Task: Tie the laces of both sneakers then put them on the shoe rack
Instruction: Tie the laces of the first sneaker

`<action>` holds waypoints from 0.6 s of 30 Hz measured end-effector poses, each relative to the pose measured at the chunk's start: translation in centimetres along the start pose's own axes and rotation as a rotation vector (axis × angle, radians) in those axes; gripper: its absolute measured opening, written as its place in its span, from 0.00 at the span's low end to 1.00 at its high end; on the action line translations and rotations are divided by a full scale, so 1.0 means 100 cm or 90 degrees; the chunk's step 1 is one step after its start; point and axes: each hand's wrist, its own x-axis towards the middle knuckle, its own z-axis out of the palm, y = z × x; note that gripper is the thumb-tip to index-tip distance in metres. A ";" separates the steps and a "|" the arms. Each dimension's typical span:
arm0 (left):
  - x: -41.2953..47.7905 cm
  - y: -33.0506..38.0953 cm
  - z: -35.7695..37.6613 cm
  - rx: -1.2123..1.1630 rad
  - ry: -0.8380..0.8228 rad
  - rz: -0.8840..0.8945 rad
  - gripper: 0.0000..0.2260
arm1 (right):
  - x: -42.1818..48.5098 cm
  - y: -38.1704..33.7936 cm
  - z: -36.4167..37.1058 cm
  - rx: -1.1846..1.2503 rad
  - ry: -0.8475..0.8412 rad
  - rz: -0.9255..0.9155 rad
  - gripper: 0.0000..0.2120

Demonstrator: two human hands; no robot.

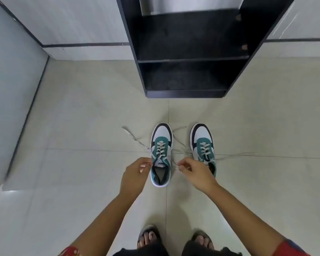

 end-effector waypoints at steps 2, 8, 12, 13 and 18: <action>0.017 -0.017 0.011 0.021 0.014 0.028 0.07 | 0.020 0.016 0.016 -0.012 -0.009 -0.021 0.09; 0.055 -0.059 0.029 0.018 0.015 0.119 0.09 | 0.069 0.039 0.042 0.006 0.017 -0.133 0.11; 0.068 -0.076 0.032 0.103 0.046 0.244 0.12 | 0.088 0.042 0.050 -0.060 0.023 -0.193 0.16; 0.072 -0.080 0.031 0.142 0.047 0.278 0.13 | 0.091 0.042 0.053 -0.066 0.017 -0.196 0.19; 0.094 -0.090 0.040 0.311 0.053 0.317 0.16 | 0.092 0.039 0.061 -0.095 -0.004 -0.138 0.27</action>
